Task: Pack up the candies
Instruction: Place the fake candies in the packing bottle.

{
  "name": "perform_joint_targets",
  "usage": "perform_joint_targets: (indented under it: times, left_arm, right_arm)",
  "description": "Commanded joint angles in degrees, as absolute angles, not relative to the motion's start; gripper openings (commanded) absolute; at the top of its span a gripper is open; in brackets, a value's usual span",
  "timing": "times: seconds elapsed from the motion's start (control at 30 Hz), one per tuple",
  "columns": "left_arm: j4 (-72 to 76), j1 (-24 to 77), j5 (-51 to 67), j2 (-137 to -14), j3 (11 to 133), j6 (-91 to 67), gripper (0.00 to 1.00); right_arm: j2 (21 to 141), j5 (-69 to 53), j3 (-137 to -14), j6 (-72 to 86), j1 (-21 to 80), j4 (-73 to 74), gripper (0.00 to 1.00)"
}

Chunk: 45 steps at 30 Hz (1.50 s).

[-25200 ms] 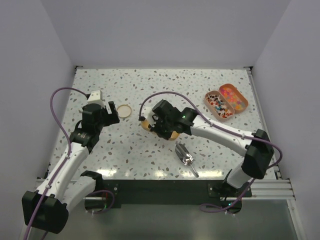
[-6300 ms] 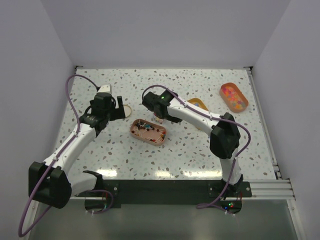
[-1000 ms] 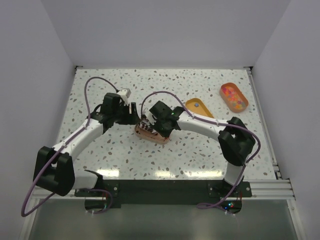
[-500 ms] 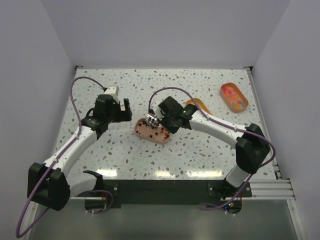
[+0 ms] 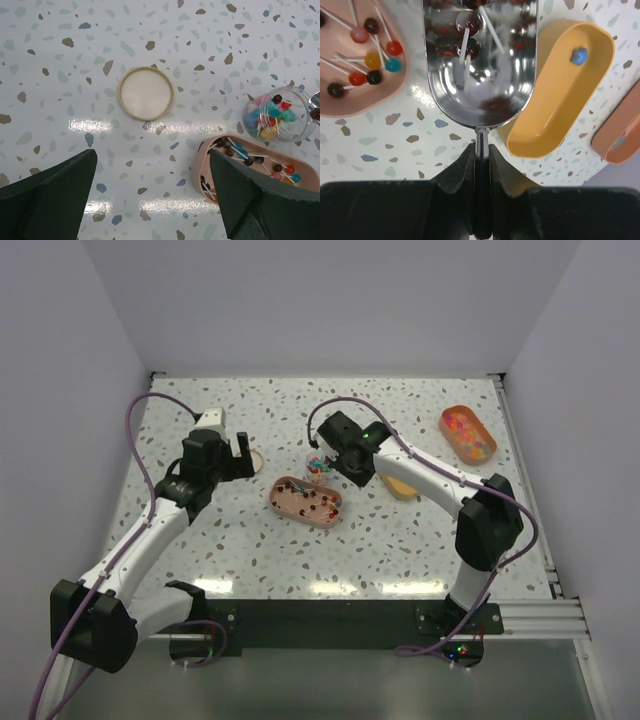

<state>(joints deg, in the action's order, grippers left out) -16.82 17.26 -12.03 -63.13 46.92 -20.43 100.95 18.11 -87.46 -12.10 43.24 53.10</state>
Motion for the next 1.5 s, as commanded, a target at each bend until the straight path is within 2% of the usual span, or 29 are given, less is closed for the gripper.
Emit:
perform_joint_targets:
  times: [0.0,0.93,1.13,1.3,1.47]
  left_arm:
    - [-15.12,16.79,-13.18,-63.02,46.85,-20.3,1.0]
    - [-15.38,16.0,-11.95,-62.75,46.85,-19.95,1.0]
    - [-15.29,16.0,-11.51,-62.93,46.84,-19.6,1.0]
    - [-15.38,15.91,-11.95,-62.75,46.93,-19.86,1.0]
    - [-15.64,15.47,-14.06,-61.79,46.85,-21.09,1.0]
  right_arm:
    - [102.48,23.9,-90.7,-13.01,43.85,59.41,0.0]
    - [110.22,39.02,-101.95,-11.69,49.92,69.61,0.0]
    - [102.23,31.48,-95.64,-8.79,49.57,62.94,0.0]
    - [91.17,15.16,-83.34,-9.05,50.01,52.22,0.0]
    - [84.3,5.11,-70.7,-8.53,53.86,40.47,0.0]
